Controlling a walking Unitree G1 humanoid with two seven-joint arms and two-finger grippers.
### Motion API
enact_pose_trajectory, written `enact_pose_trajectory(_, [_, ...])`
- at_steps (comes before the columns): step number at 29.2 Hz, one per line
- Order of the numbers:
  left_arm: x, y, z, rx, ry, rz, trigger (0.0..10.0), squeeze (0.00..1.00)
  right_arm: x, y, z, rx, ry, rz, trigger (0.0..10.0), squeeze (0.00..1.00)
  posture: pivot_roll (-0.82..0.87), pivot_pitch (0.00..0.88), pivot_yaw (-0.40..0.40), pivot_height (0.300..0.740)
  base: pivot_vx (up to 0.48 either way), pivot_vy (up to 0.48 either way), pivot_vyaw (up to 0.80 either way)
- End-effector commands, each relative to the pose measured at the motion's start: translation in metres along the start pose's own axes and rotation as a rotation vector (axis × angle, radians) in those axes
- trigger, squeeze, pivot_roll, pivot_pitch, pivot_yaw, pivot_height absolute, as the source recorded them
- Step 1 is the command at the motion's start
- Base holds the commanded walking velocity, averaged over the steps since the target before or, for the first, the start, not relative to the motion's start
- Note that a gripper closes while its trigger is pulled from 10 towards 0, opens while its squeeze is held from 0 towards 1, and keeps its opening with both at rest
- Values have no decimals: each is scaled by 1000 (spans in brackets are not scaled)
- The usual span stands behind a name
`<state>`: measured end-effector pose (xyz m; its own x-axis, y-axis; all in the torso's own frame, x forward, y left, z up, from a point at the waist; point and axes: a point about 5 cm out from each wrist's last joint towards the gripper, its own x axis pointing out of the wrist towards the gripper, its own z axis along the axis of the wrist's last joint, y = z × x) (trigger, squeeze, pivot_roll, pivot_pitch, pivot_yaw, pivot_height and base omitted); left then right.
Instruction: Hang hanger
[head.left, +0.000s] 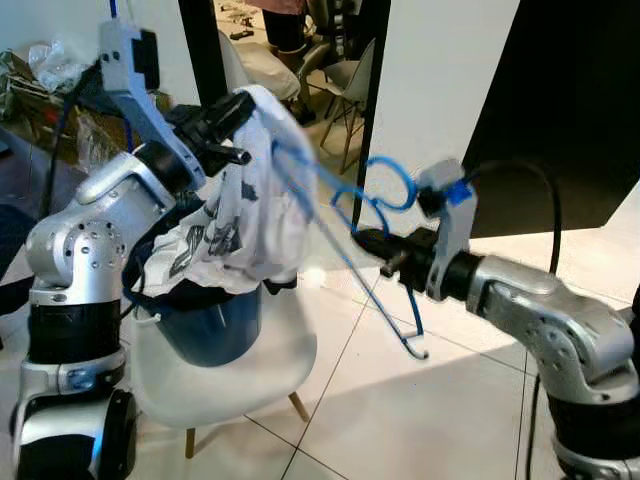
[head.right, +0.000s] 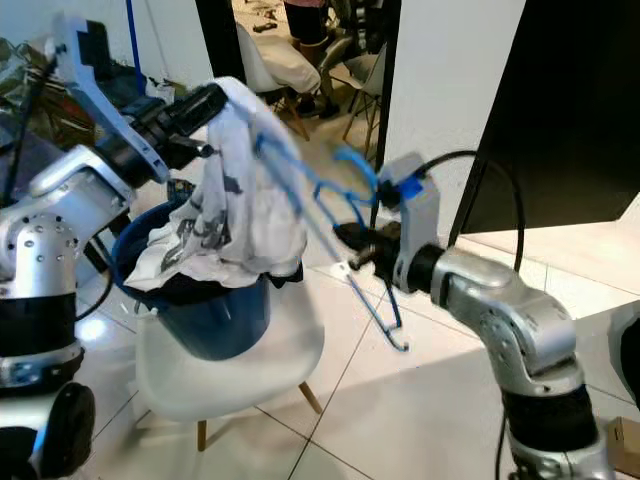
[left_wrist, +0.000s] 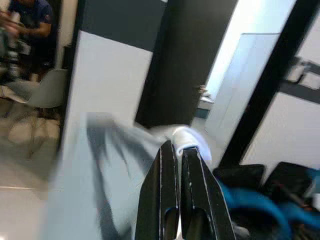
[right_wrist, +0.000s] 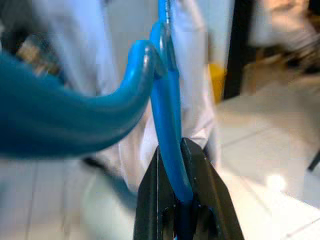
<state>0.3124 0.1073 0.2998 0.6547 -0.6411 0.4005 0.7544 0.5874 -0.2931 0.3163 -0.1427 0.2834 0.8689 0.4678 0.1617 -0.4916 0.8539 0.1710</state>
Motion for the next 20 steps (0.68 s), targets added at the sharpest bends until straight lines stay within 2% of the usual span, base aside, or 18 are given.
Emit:
enact_pose_trajectory(1, [-1, -1, 5, 26, 1, -12, 10000, 0, -2, -2, 4, -35, -9, -7, 10000, 0, 7, 33, 31, 740, 0, 0, 0])
enact_pose_trajectory(5, [0, -9, -3, -14, 0, -34, 10000, 0, 1, -1, 6, 44, -51, -6, 10000, 0, 9, 33, 30, 740, 0, 0, 0])
enact_pose_trajectory(13, [1, -15, -8, -33, 6, -55, 10000, 0, 3, 0, 8, 80, -98, -4, 10000, 0, 12, 34, 29, 740, 0, 0, 0])
enact_pose_trajectory(17, [2, -17, -11, -26, 18, -61, 10000, 0, 5, 3, 11, 102, -118, 9, 10000, 0, 12, 34, 30, 740, 0, 0, 0])
enact_pose_trajectory(20, [1, -19, -16, 13, 41, -59, 10000, 0, 6, 7, 18, 135, -161, 43, 10000, 0, 7, 32, 26, 740, 0, 0, 0])
